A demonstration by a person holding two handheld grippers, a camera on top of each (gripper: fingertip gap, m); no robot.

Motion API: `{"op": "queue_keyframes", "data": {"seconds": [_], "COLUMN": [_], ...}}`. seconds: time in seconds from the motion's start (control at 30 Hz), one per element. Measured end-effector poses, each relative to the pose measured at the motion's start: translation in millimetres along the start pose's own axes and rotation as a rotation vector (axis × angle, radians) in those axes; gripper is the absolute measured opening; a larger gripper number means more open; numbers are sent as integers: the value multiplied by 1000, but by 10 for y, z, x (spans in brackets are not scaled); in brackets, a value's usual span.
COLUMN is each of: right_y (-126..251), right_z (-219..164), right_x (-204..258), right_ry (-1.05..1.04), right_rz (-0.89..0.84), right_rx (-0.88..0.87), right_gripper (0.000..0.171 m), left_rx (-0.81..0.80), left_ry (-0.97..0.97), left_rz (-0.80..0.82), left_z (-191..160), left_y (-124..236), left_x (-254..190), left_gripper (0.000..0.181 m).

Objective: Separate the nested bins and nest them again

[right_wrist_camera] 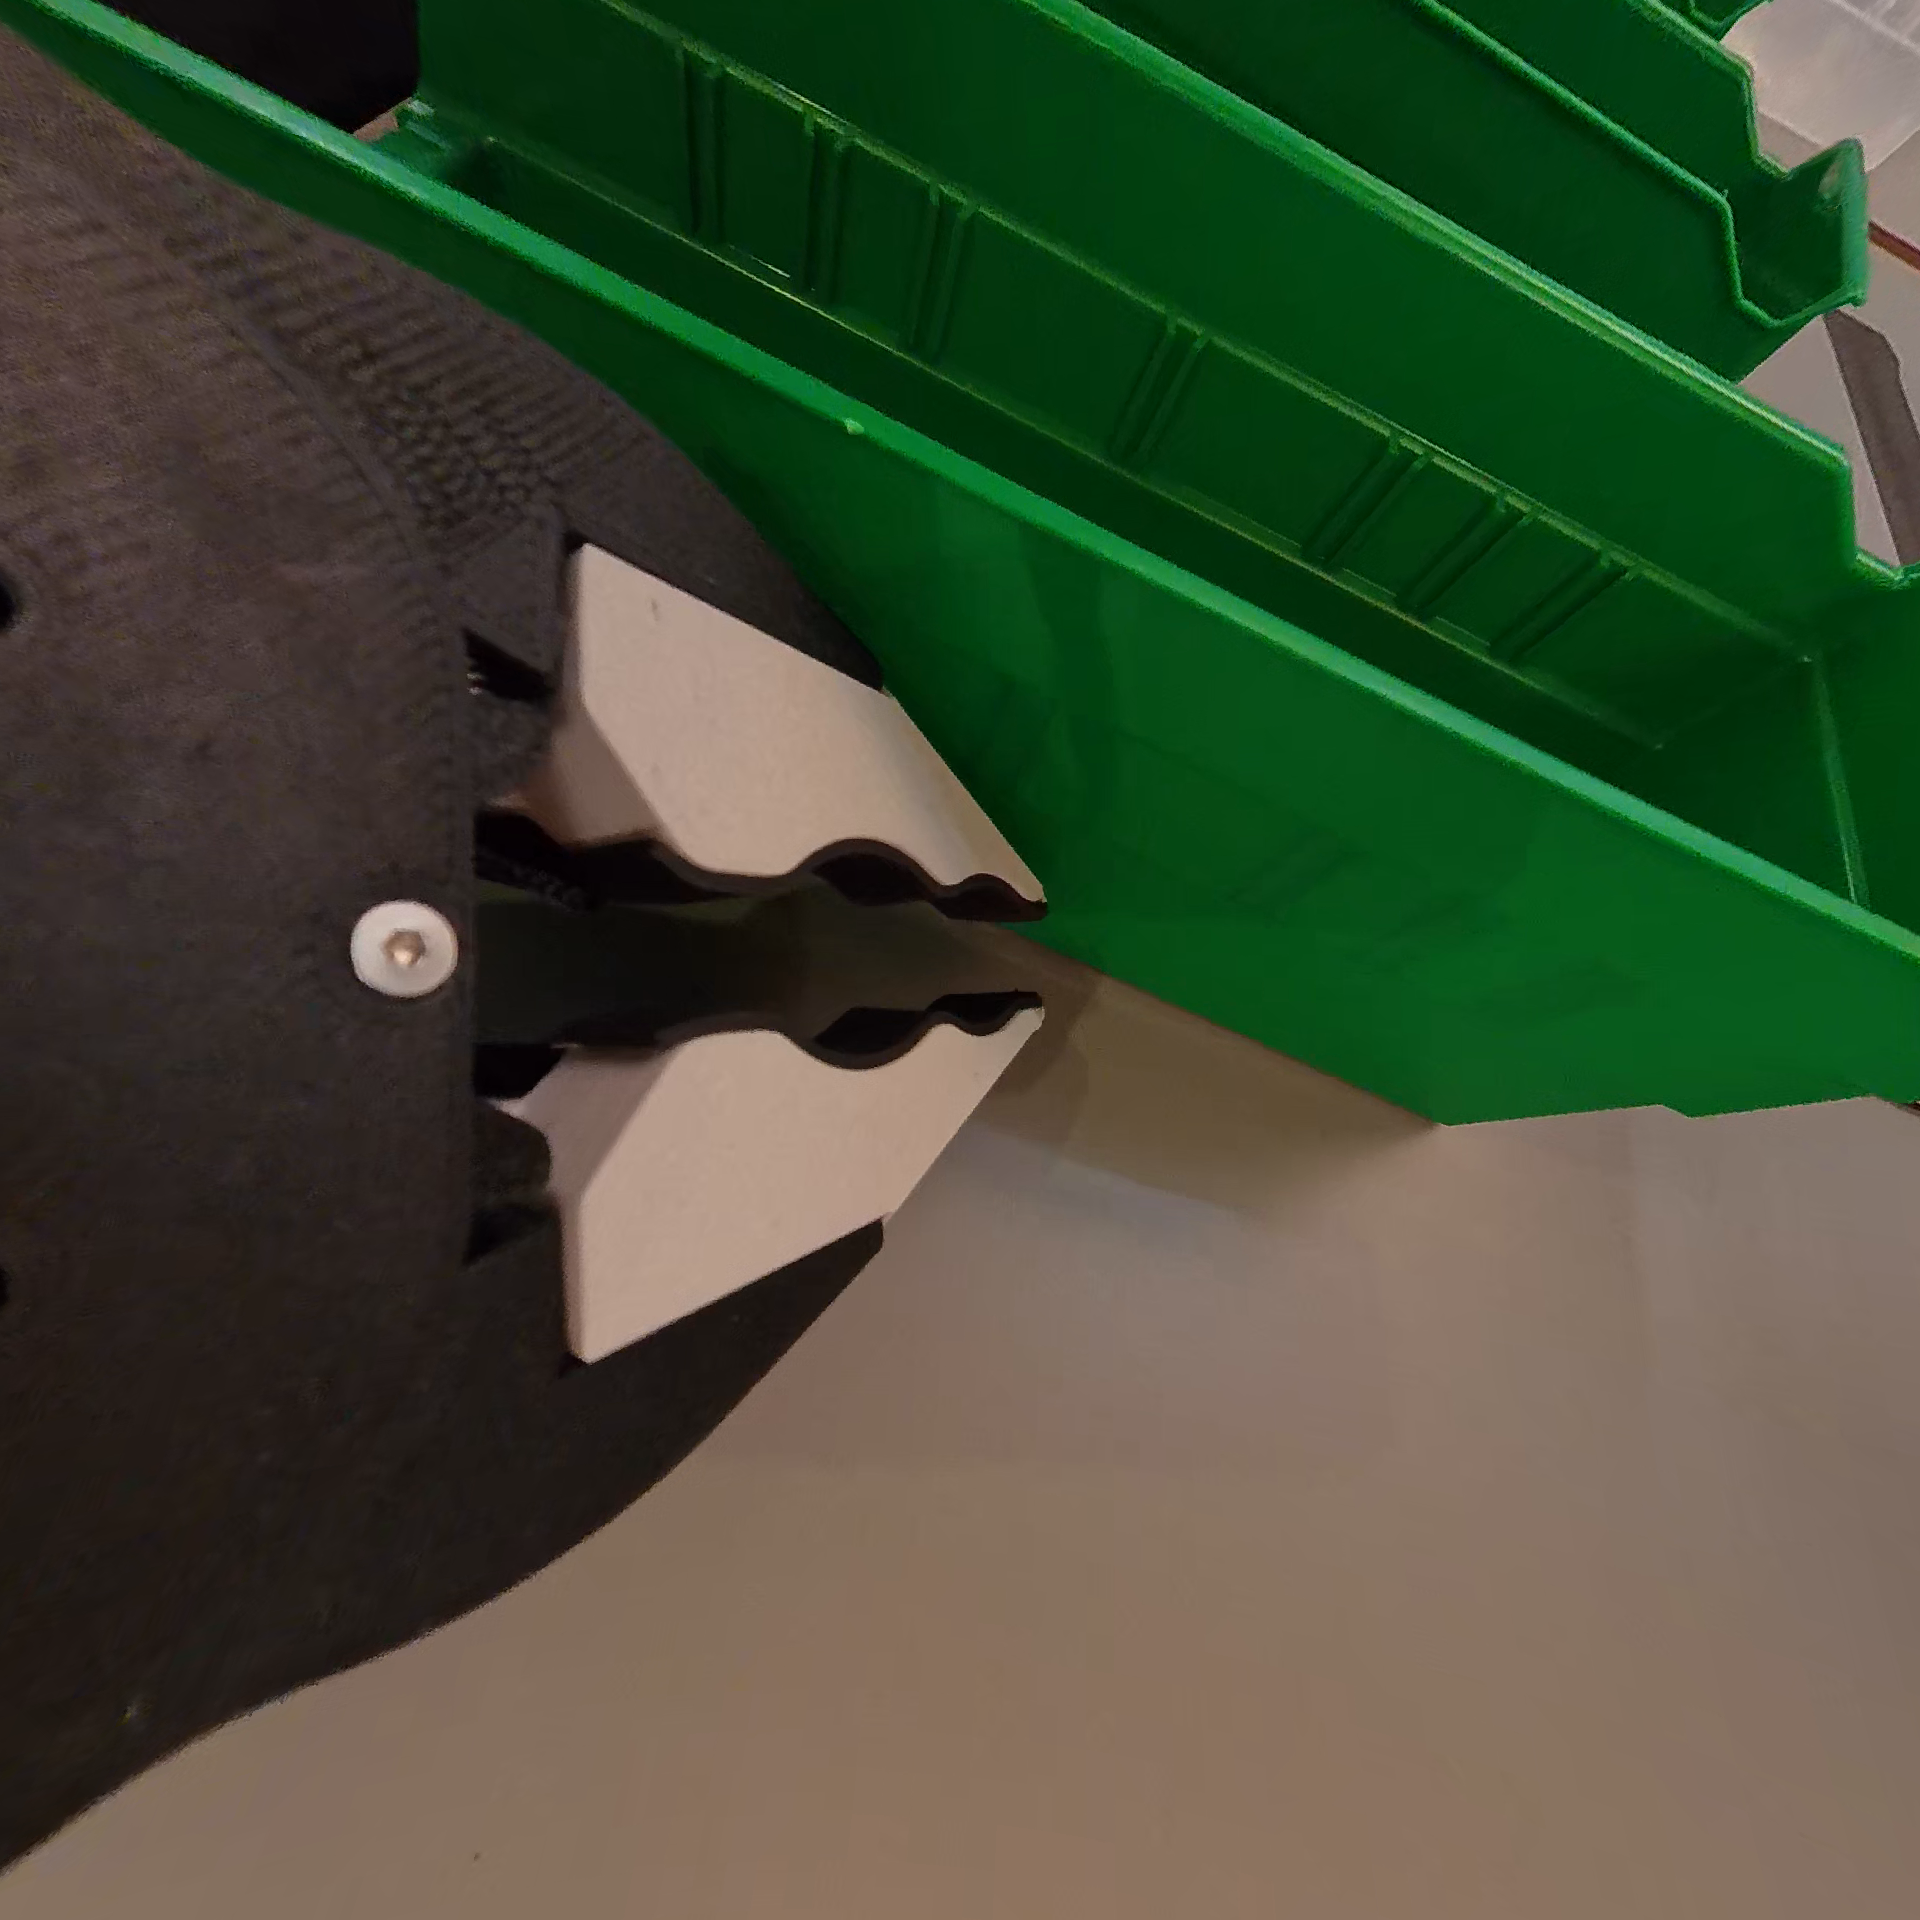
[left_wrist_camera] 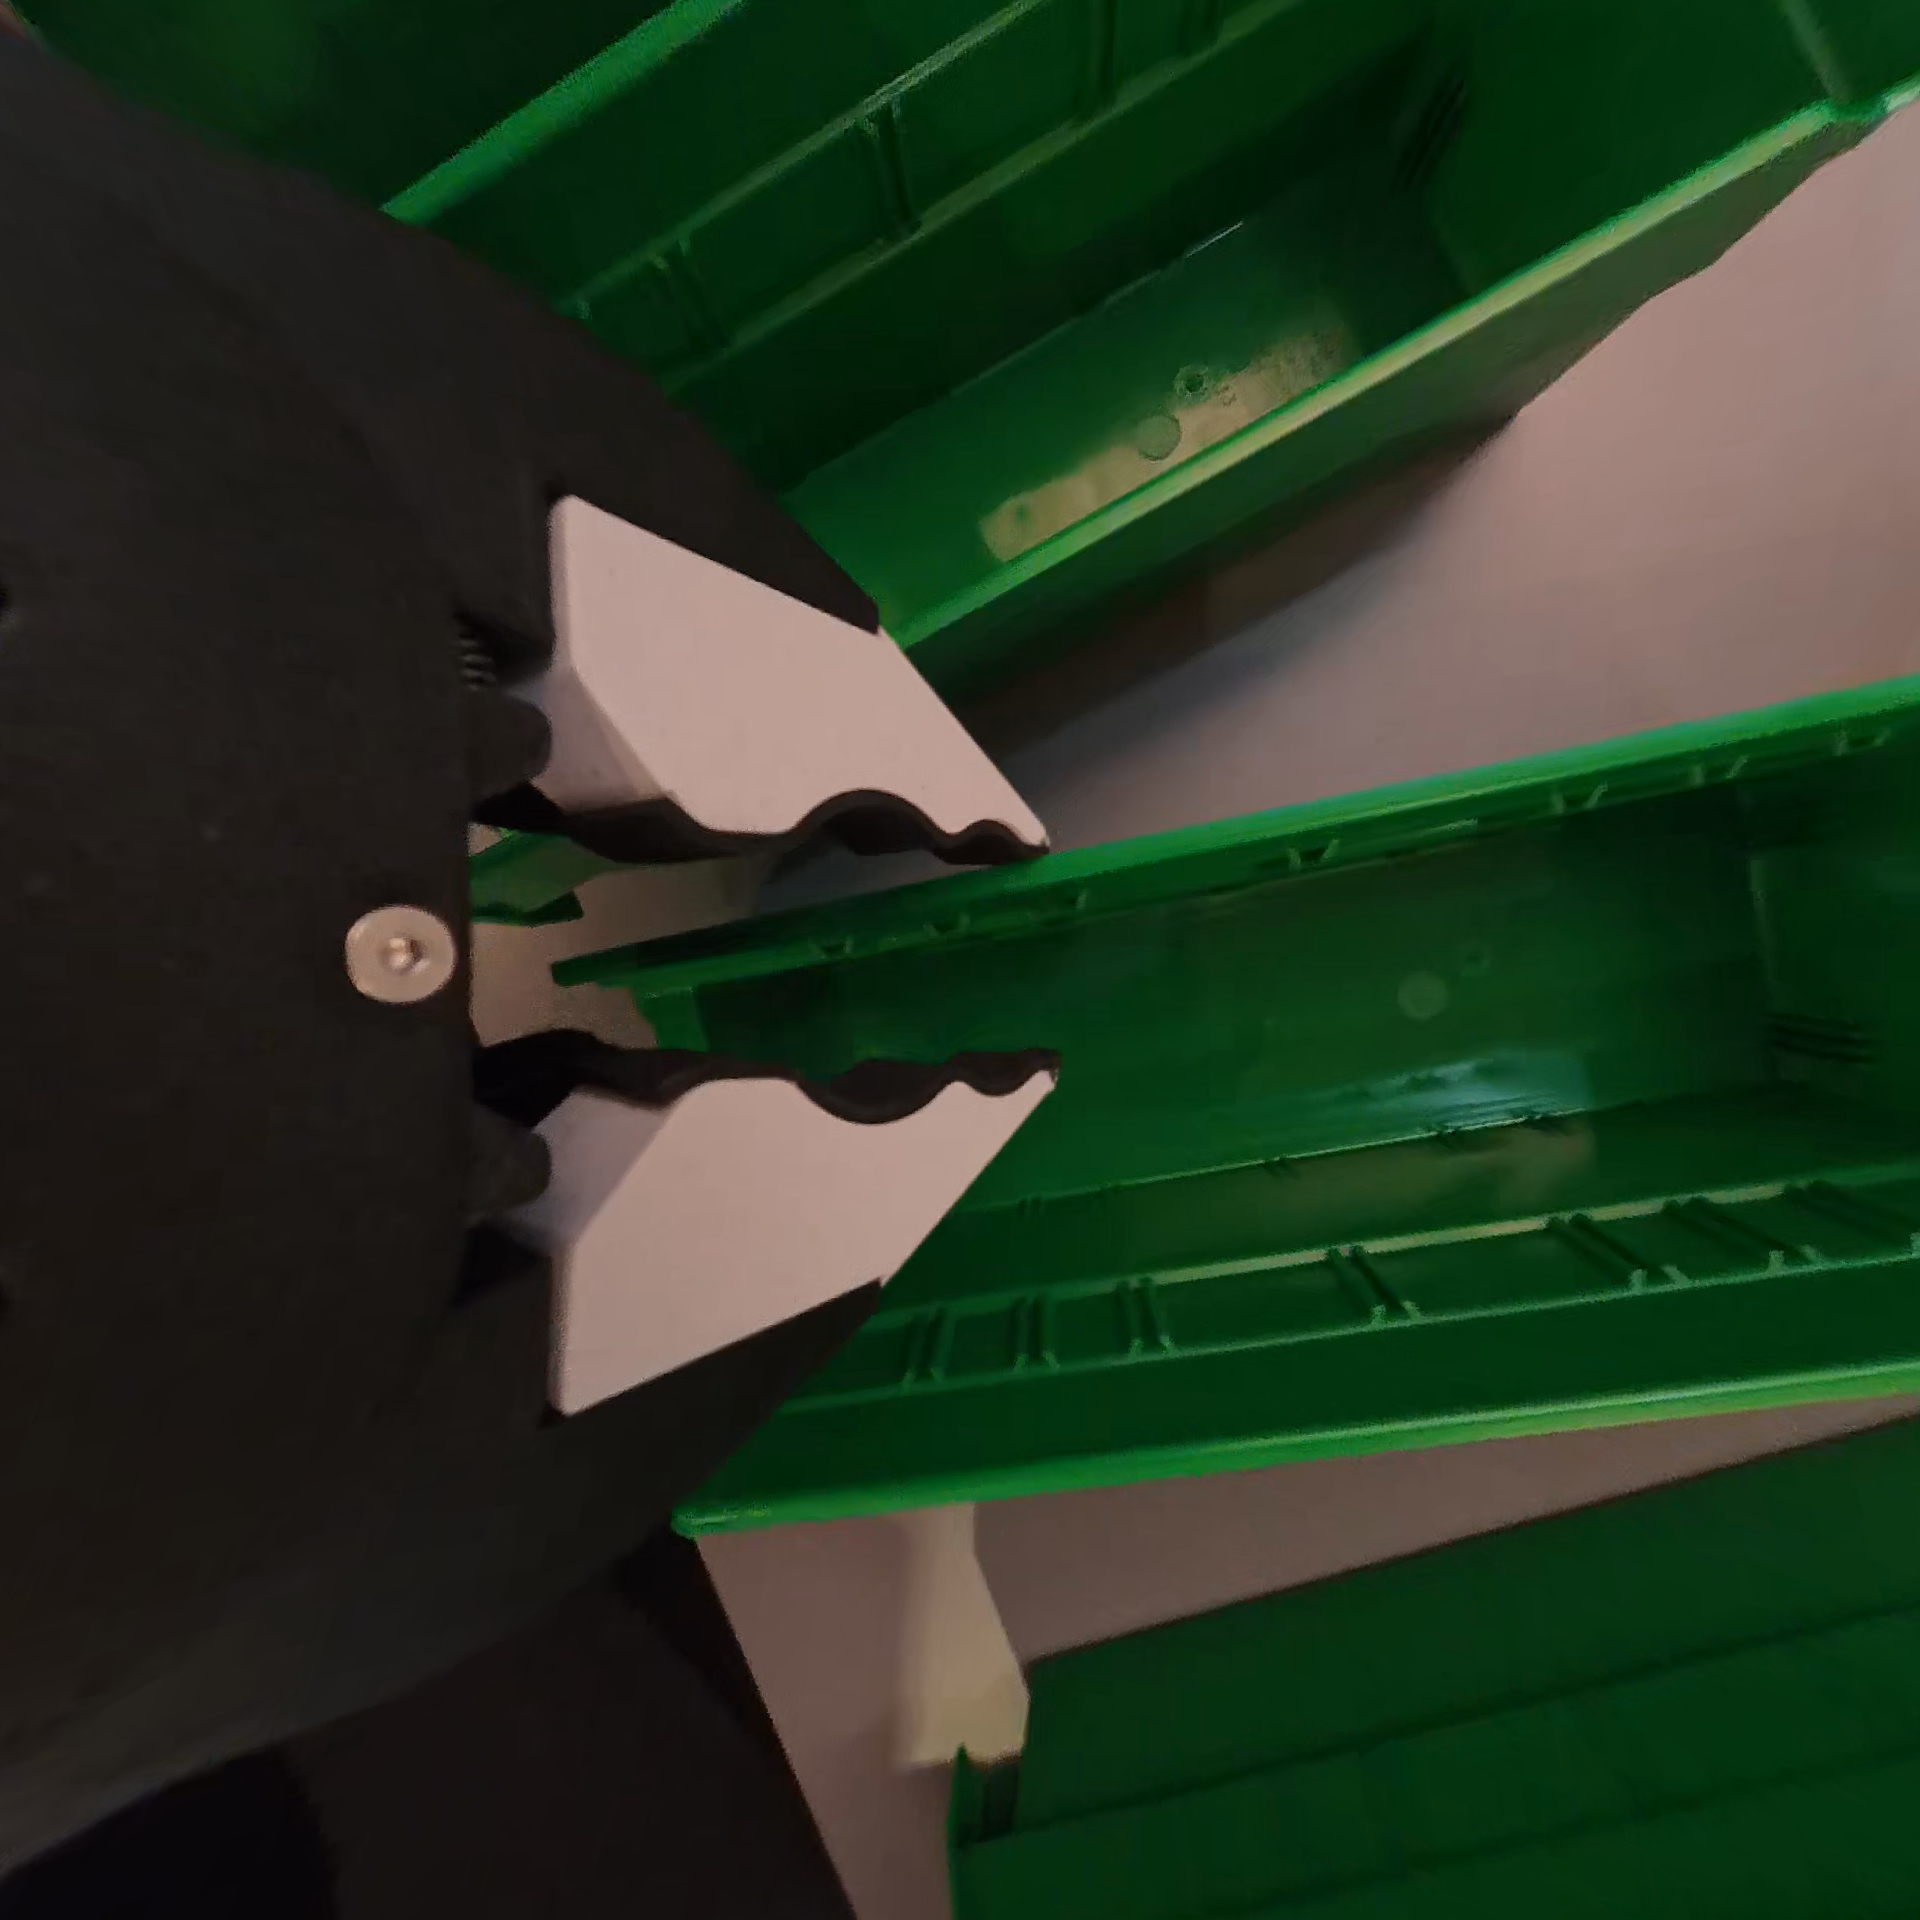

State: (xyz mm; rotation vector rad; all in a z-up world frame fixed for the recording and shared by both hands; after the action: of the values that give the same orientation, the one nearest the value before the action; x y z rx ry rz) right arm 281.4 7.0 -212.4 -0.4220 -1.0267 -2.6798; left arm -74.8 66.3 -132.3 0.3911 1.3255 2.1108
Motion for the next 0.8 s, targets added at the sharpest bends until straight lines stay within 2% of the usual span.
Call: {"op": "queue_keyframes", "data": {"seconds": [0.03, 0.1, 0.17, 0.23, 0.33, 0.4, 0.53, 0.7, 0.73, 0.8], "right_y": [1, 8, 18, 27, 73, 129, 273, 439, 462, 504], "right_z": [0, 2, 4, 5, 32, 71, 188, 304, 315, 332], "right_x": [0, 0, -2, -6, -20, -37, -50, -8, -4, -1], "right_ry": [0, 3, 11, 14, 20, 24, 59, 96, 102, 109], "right_rz": [-1, -5, -13, -20, -37, -58, -121, -176, -185, -203], "right_rx": [0, 0, 1, 0, -17, -41, -103, -180, -190, -205], "right_gripper": [12, 13, 13, 13, 13, 14, 17, 19, 20, 20], "left_rx": [9, 9, 8, -7, -33, -136, -236, -398, -435, -576], "left_ry": [-14, -21, -10, -24, -42, -88, -99, -217, -213, -256], "left_rz": [9, -15, -77, -74, -220, -138, -295, -270, -293, -359], "left_z": [-12, -20, -25, -22, -28, 23, 23, -7, 3, 0], "left_y": [5, 12, 13, 9, 7, 128, 369, 654, 731, 983], "left_x": [-17, -66, -120, -139, -257, -169, -122, 86, 147, 263], "left_gripper": [35, 41, 36, 38, 46, 52, 60, 60, 57, 23]}}
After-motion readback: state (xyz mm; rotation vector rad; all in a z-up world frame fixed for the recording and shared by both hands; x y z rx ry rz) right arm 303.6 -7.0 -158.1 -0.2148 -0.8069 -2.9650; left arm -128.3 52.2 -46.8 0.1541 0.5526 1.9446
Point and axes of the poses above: each gripper's, where its closed fingertips meet, y back along the fingers, z out of its top, x = y × z across the jaws, the point moved 9 cm from there along y, back along the fingers, and after that the axes turned 1 degree about y, right-handed, at the moved point
